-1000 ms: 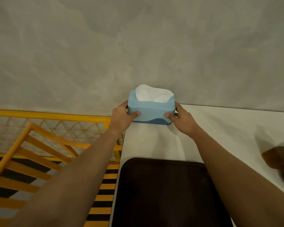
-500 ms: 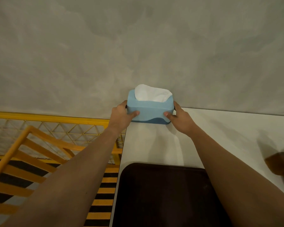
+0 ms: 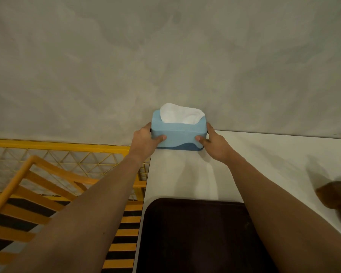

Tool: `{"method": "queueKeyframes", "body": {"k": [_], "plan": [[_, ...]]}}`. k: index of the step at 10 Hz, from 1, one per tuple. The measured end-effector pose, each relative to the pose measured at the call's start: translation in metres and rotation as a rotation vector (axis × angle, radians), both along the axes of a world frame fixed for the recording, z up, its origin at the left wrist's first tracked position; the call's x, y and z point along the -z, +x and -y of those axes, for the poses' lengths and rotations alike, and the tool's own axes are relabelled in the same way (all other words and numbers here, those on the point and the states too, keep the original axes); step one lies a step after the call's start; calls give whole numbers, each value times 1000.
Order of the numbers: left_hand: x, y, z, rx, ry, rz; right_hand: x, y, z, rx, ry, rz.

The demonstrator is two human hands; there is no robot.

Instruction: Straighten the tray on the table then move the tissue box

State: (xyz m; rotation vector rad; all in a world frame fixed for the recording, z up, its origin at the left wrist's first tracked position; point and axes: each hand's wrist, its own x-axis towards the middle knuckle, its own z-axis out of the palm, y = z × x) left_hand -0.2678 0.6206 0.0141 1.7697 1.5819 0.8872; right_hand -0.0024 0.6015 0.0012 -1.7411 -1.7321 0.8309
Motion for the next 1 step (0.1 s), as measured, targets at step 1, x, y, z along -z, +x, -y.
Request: {"method": "queueKeyframes", "body": {"k": [1], "plan": [[-4,2,3,-20,-50,-62,-9,-2,-1,-18,-13,56]]}}
